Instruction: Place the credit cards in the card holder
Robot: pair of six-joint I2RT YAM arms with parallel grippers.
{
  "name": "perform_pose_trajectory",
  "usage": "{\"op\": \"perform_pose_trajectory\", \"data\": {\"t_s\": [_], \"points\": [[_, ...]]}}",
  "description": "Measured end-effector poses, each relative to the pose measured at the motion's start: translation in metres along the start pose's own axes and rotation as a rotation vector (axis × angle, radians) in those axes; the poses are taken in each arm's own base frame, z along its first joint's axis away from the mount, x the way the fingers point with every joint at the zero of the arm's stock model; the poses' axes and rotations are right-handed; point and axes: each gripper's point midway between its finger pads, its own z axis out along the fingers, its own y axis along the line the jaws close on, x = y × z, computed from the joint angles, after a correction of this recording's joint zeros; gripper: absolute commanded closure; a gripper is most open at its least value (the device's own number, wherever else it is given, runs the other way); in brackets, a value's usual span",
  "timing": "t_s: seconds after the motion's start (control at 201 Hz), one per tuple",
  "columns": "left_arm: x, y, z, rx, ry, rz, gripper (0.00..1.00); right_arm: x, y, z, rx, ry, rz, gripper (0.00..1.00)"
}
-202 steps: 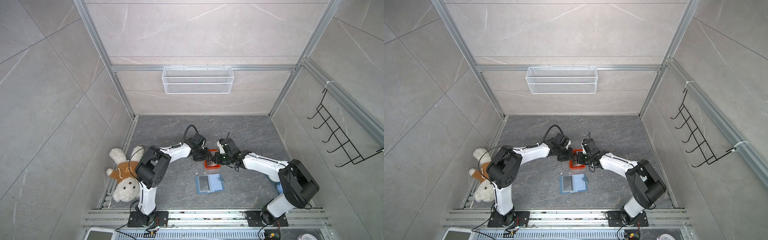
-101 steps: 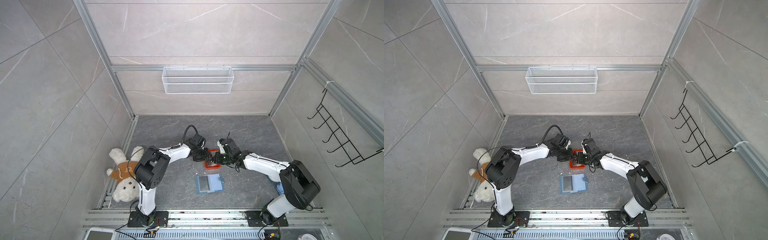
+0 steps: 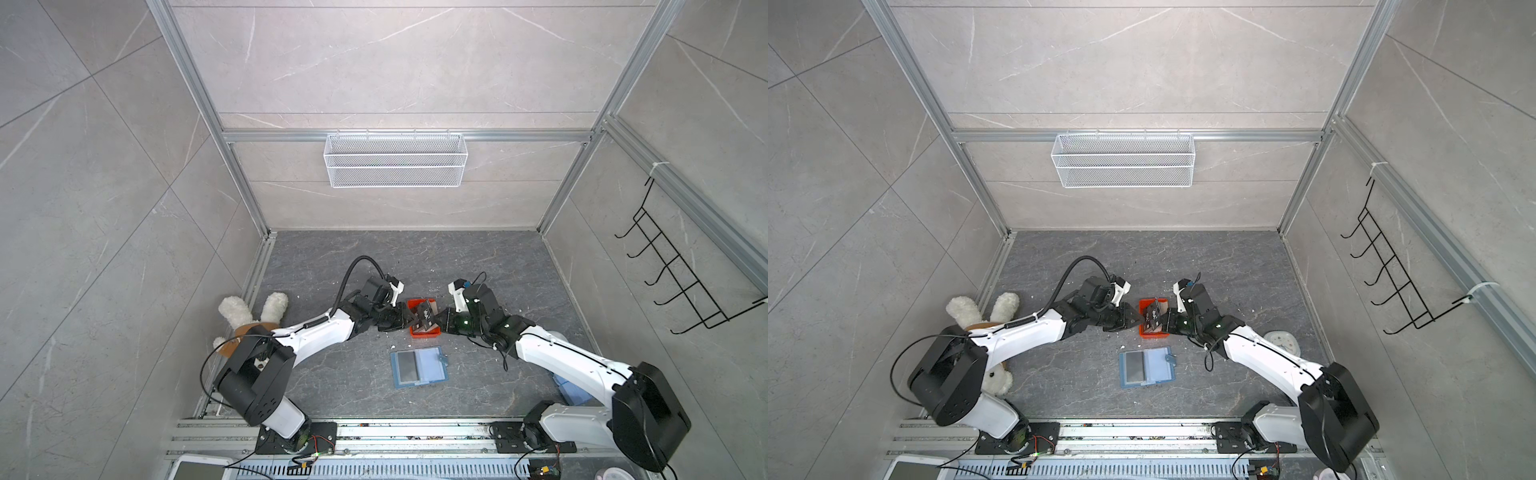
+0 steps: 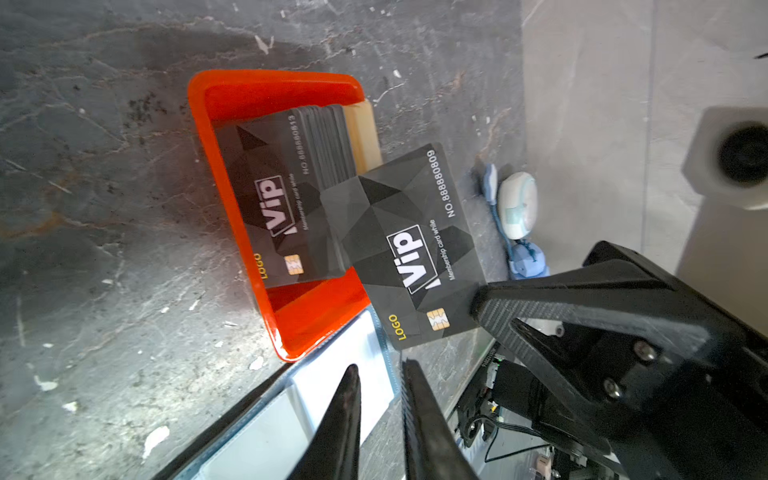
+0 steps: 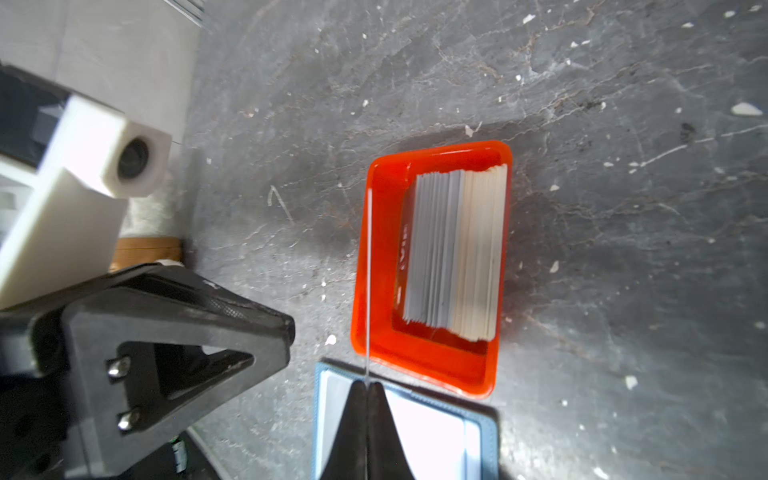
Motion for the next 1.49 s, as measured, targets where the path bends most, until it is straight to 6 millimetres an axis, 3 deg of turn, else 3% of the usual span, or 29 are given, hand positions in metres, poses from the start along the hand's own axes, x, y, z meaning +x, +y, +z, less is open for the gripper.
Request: {"op": "perform_pose_trajectory", "data": {"t_s": [0.334, 0.627, 0.936, 1.494], "points": [[0.018, -0.026, -0.021, 0.254, -0.075, -0.01, 0.76, -0.005, 0.035, -0.048, -0.164, -0.076, 0.012, 0.94], [0.012, -0.059, -0.037, 0.479, -0.132, -0.035, 0.69, 0.001, 0.056, -0.072, -0.281, -0.071, 0.046, 0.93], [0.009, -0.077, -0.052, 0.592, -0.157, -0.045, 0.71, 0.001, 0.069, -0.082, -0.364, -0.079, 0.081, 0.93], [0.002, -0.087, -0.059, 0.656, -0.181, -0.064, 0.9, 0.012, 0.069, -0.077, -0.417, -0.063, 0.129, 0.86]]}}
